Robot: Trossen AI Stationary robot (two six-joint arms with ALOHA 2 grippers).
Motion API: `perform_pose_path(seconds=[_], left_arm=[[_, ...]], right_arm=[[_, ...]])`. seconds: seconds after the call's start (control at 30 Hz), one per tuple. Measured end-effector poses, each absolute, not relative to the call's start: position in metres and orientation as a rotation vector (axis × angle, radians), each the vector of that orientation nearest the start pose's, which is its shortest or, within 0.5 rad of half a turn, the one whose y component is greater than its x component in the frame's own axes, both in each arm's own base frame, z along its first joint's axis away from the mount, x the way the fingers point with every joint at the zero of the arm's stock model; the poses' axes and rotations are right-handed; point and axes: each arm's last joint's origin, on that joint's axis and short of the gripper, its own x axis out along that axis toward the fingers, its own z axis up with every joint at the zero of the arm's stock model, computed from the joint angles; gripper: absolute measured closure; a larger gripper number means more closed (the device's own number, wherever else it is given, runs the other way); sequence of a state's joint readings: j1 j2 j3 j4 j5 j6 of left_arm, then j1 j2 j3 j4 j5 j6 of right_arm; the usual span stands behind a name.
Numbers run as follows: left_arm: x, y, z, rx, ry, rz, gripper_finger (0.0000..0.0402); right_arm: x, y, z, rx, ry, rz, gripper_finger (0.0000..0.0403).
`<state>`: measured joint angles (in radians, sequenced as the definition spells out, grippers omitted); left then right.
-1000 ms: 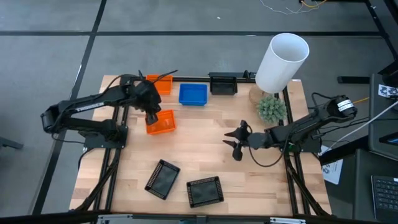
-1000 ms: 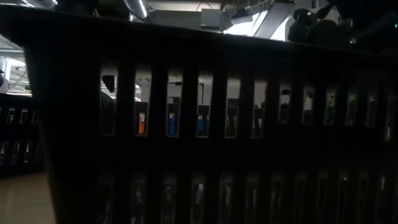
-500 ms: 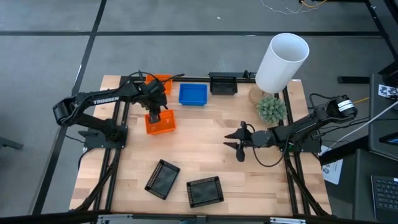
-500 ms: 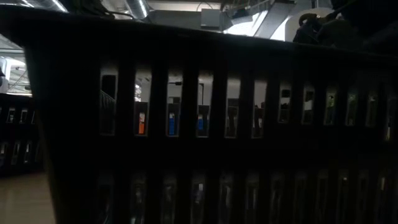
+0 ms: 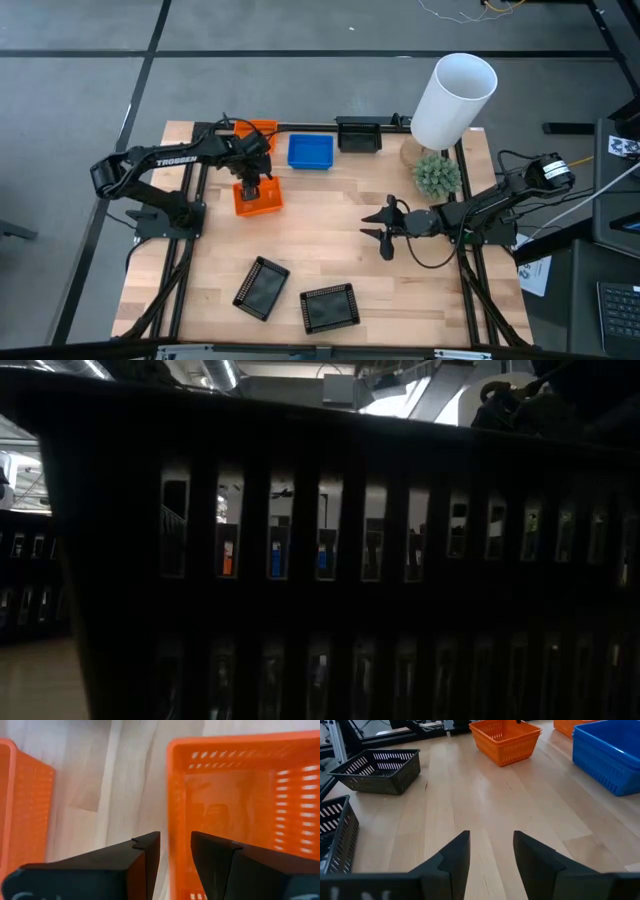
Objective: Stack baskets by color
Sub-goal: Stack the bottom orange bins on the top orange bin
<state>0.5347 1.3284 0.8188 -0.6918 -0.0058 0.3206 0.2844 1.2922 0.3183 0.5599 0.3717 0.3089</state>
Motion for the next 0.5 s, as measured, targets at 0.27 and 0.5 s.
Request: perform_pose_path(seconds=[0.27,0.5], left_arm=[[0.211,0.127,0.186,-0.047,1.265,0.276,0.0301],[0.217,0.130,0.172,-0.062,1.303,0.264,0.0302]], right_arm=[[0.215,0.052,0.150,0.167,0.378,-0.145,0.0252],[0.215,0.052,0.149,0.164,0.384,-0.146,0.0252]])
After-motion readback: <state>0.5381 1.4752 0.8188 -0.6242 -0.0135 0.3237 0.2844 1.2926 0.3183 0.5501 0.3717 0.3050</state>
